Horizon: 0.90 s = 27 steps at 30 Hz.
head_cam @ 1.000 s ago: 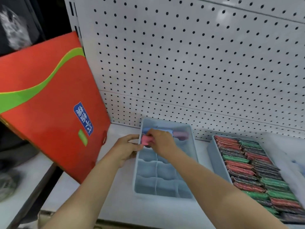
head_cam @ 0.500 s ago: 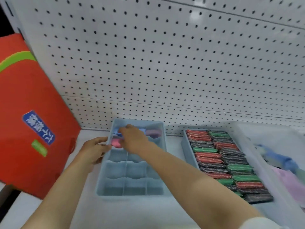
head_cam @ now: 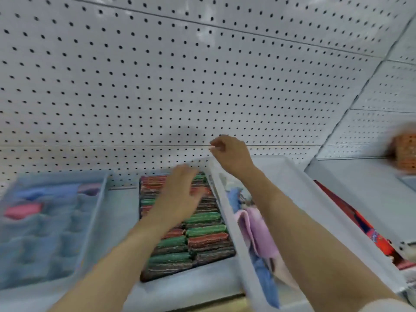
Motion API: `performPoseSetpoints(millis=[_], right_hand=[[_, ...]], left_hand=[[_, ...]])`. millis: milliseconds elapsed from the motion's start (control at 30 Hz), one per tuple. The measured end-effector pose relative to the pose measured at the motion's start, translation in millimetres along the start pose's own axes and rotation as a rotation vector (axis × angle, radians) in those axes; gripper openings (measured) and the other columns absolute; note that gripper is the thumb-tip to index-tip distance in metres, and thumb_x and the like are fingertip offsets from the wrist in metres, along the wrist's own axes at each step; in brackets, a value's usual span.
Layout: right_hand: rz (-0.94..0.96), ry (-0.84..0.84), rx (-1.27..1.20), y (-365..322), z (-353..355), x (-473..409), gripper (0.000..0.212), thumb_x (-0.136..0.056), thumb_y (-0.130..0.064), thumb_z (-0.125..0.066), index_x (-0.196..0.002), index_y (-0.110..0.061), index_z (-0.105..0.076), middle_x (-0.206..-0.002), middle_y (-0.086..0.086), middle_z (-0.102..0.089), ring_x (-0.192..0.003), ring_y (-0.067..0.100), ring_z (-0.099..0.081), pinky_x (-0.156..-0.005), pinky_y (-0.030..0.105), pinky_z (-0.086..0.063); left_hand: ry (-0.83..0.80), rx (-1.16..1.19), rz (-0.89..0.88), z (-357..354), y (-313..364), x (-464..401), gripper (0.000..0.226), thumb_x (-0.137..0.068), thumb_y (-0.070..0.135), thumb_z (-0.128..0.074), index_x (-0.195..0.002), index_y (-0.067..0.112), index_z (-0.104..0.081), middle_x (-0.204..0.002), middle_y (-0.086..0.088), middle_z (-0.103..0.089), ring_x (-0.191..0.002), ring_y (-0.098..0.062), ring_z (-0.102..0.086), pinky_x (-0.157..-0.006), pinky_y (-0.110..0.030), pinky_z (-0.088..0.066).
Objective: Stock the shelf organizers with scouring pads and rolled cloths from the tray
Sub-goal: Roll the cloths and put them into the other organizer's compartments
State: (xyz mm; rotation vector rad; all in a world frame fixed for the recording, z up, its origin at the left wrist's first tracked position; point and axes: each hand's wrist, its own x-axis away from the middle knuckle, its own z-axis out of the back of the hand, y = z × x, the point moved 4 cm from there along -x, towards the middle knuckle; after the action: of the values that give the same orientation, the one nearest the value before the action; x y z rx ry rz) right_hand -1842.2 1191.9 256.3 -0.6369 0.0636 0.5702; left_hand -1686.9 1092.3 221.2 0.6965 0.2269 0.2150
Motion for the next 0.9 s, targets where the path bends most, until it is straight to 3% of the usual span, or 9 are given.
performPoseSetpoints(millis=[133,233,333,400,467,567,700,800,900], right_hand=[[-0.211,-0.159,0.075,110,12,11,0.022,-0.086,-0.032,-0.064,-0.102,-0.019,-0.072,-0.107,0.000,-0.071,-0.105,0.022,-0.064,-0.092,0.032,-0.049],[-0.194,-0.246,0.012,140,2,16,0.030,-0.085,-0.035,-0.069,-0.109,-0.019,-0.071,-0.109,0.000,-0.071,-0.105,0.018,-0.064,-0.091,0.026,-0.046],[-0.125,-0.314,-0.073,127,-17,10,0.039,-0.082,-0.043,-0.072,-0.110,-0.016,-0.067,-0.101,-0.003,-0.069,-0.093,0.014,-0.063,-0.085,0.026,-0.047],[-0.106,-0.335,-0.046,114,-31,6,0.031,-0.084,-0.050,-0.067,-0.086,-0.019,-0.064,-0.076,-0.006,-0.061,-0.071,0.013,-0.054,-0.068,0.027,-0.043],[-0.057,-0.325,-0.002,102,-40,6,0.042,-0.089,-0.042,-0.062,-0.057,-0.019,-0.046,-0.054,-0.006,-0.045,-0.058,0.017,-0.046,-0.055,0.026,-0.033],[-0.053,-0.265,-0.070,95,-36,5,0.041,-0.086,-0.022,-0.059,-0.051,-0.019,-0.039,-0.050,-0.004,-0.039,-0.058,0.020,-0.043,-0.059,0.027,-0.033],[-0.151,-0.134,-0.429,89,20,-8,0.024,-0.084,-0.019,-0.060,-0.069,0.000,-0.061,-0.062,0.012,-0.060,-0.053,0.022,-0.064,-0.065,0.038,-0.059],[-0.213,-0.117,-0.761,72,78,-14,0.002,-0.088,-0.007,-0.065,-0.090,-0.008,-0.064,-0.085,0.016,-0.067,-0.047,0.014,-0.065,-0.057,0.030,-0.059],[-0.181,-0.107,-0.816,52,124,-7,0.026,-0.087,-0.004,-0.064,-0.111,-0.014,-0.062,-0.093,0.016,-0.068,-0.051,0.017,-0.067,-0.057,0.027,-0.057]], left_hand=[[-0.197,-0.083,-0.012,-77,52,-4,0.053,-0.104,0.029,-0.044,-0.154,0.019,-0.029,-0.164,0.000,-0.004,-0.153,-0.022,0.000,-0.119,-0.027,-0.001],[-0.140,-0.117,0.021,-103,50,-7,0.049,-0.104,0.018,-0.041,-0.152,0.020,-0.032,-0.164,0.002,0.011,-0.153,-0.022,0.006,-0.118,-0.023,0.000],[-0.072,-0.029,0.050,-111,49,-3,0.049,-0.104,0.013,-0.040,-0.152,0.018,-0.031,-0.158,0.013,0.009,-0.152,-0.015,0.009,-0.115,-0.018,0.005],[-0.037,0.028,0.059,-112,50,0,0.049,-0.104,0.013,-0.041,-0.152,0.017,-0.032,-0.160,0.012,0.005,-0.151,-0.012,0.008,-0.115,-0.017,0.005],[-0.017,0.043,0.059,-111,53,2,0.048,-0.104,0.012,-0.042,-0.151,0.017,-0.034,-0.157,0.016,0.004,-0.151,-0.012,0.006,-0.116,-0.018,0.003],[-0.071,0.003,0.105,-107,54,5,0.052,-0.104,0.017,-0.044,-0.153,0.016,-0.028,-0.154,0.019,0.004,-0.152,-0.012,0.004,-0.118,-0.020,0.001],[0.031,0.088,0.242,-76,65,-1,0.063,-0.098,0.038,-0.055,-0.153,0.023,-0.029,-0.158,0.008,-0.030,-0.148,-0.017,-0.025,-0.120,-0.041,-0.025],[0.245,0.185,0.226,-42,90,-20,0.077,-0.088,0.050,-0.064,-0.152,0.022,-0.032,-0.155,0.005,-0.039,-0.141,-0.014,-0.037,-0.114,-0.041,-0.035],[0.314,0.286,0.172,-21,125,-44,0.095,-0.073,0.058,-0.076,-0.150,0.028,-0.031,-0.150,0.010,-0.042,-0.134,-0.010,-0.044,-0.107,-0.033,-0.040]])
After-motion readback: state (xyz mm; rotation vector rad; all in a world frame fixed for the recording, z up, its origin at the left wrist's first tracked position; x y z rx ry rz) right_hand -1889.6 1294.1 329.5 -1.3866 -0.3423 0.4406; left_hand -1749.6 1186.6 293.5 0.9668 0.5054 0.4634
